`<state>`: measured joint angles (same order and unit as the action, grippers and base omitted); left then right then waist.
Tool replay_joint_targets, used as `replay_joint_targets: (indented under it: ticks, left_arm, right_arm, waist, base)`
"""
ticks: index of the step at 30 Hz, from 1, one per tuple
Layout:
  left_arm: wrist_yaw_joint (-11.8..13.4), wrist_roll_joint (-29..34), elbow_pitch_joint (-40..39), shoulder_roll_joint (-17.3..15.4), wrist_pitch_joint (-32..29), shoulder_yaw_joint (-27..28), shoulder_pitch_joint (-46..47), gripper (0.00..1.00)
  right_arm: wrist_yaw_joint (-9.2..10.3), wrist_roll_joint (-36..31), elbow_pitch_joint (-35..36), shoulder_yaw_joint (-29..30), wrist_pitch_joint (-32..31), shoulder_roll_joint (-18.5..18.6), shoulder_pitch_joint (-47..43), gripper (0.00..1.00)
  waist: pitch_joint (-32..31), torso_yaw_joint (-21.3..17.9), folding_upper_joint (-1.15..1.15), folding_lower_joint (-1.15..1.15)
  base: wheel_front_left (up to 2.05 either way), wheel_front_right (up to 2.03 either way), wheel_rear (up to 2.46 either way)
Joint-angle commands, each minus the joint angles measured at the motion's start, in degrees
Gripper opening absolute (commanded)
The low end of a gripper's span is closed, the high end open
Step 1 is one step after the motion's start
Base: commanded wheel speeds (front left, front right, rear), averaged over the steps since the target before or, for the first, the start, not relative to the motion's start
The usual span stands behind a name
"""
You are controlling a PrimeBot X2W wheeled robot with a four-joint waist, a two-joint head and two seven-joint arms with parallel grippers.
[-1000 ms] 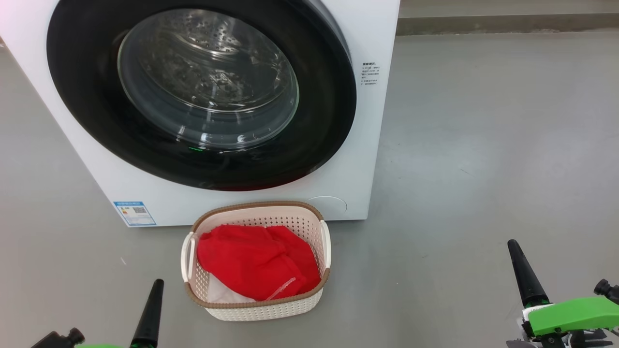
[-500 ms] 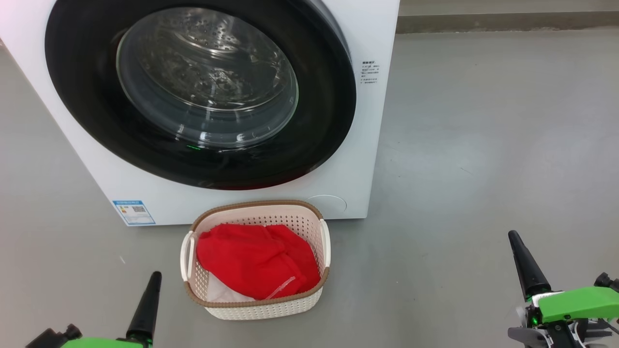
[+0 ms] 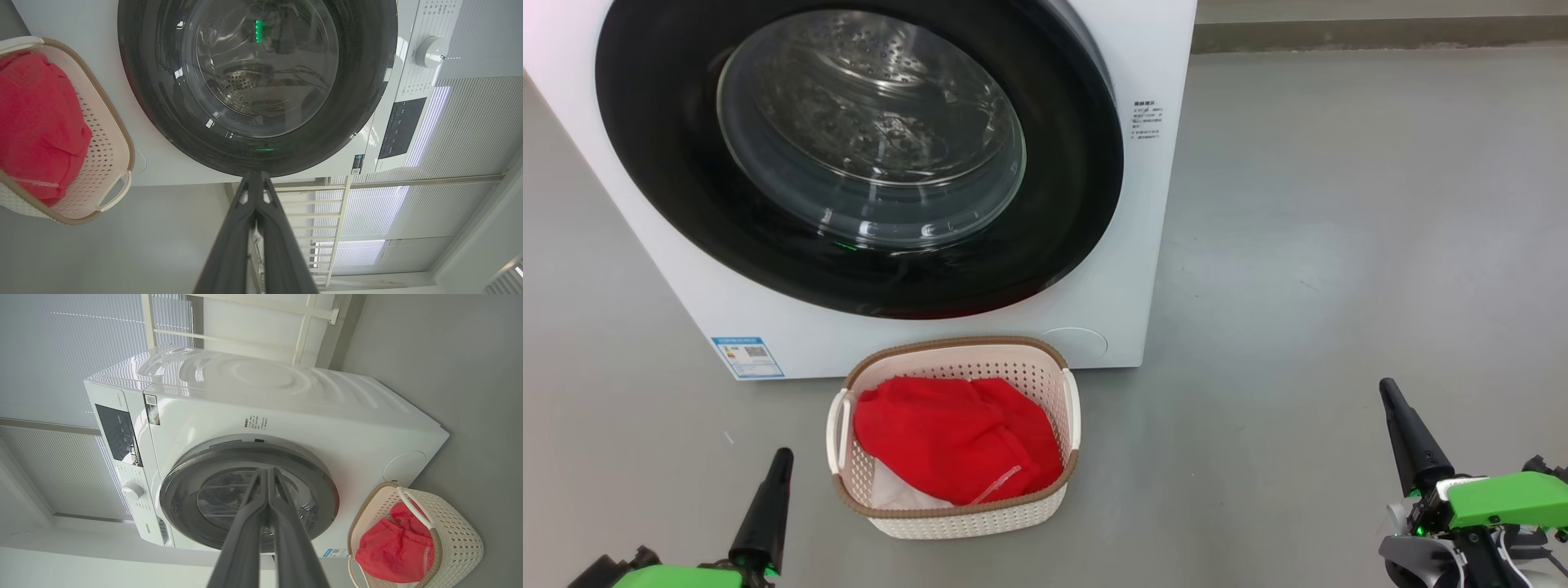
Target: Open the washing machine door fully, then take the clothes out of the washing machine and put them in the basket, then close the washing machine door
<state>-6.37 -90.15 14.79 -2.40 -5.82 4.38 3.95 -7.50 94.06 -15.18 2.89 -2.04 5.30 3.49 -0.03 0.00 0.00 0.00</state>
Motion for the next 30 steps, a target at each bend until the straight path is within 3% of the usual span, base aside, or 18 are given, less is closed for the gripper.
replay_joint_targets:
  ticks: [1,30]
  left_arm:
    - [-0.7,-1.9,-0.9,-0.5,-0.7,2.2,2.6,0.00]
    - [-0.7,-1.9,-0.9,-0.5,-0.7,2.2,2.6,0.00]
  right_arm:
    - [0.01,2.3,1.1,-1.3,-0.5,1.2,2.9,0.00]
    - [0.01,2.1,1.1,-1.0,-0.7,1.0,2.9,0.00]
  waist:
    - [0.0,0.0,0.00,0.00]
    - [0.0,0.0,0.00,0.00]
  base:
    - [0.00,0.00,0.00]
    - [0.00,0.00,0.00]
